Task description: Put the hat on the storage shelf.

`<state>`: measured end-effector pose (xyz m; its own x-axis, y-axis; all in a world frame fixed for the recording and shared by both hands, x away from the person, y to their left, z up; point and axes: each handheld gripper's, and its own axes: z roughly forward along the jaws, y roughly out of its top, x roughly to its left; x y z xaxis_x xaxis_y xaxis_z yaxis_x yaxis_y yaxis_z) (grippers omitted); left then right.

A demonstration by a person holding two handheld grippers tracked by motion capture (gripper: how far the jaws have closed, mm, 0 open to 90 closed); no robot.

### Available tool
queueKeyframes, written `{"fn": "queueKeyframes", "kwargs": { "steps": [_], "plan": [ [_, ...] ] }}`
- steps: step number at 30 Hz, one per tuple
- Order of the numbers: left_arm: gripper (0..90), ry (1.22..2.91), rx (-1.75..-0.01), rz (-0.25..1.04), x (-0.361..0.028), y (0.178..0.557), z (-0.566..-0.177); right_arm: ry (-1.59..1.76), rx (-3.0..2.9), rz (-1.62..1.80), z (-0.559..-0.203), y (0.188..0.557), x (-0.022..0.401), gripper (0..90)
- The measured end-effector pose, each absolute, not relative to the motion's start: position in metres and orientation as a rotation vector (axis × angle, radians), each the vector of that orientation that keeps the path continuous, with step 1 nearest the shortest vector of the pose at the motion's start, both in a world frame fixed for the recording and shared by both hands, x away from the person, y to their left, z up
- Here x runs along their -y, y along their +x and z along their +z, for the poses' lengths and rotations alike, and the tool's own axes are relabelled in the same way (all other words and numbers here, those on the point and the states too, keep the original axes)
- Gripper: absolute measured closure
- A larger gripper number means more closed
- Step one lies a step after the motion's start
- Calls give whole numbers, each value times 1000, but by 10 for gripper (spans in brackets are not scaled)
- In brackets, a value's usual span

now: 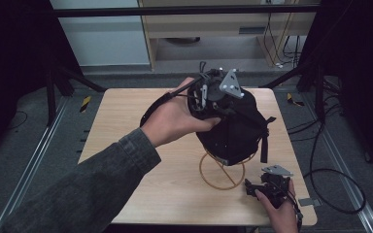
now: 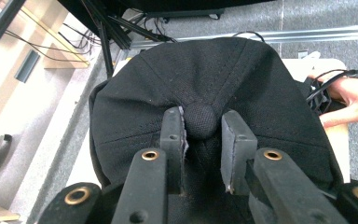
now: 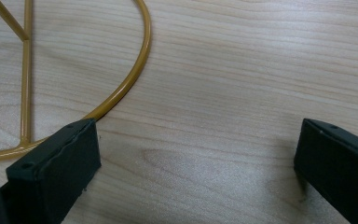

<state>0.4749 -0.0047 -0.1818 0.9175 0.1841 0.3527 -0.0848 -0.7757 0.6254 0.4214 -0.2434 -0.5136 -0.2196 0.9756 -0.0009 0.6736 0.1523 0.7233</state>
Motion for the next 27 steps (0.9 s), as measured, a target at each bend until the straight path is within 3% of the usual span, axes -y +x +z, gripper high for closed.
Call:
{"fn": "queueKeyframes", "kwargs": {
  "steps": [27],
  "plan": [
    [724,2477,-108,441,24,493,-218,1565,-1959,837,-514,421,243,4]
  ]
}}
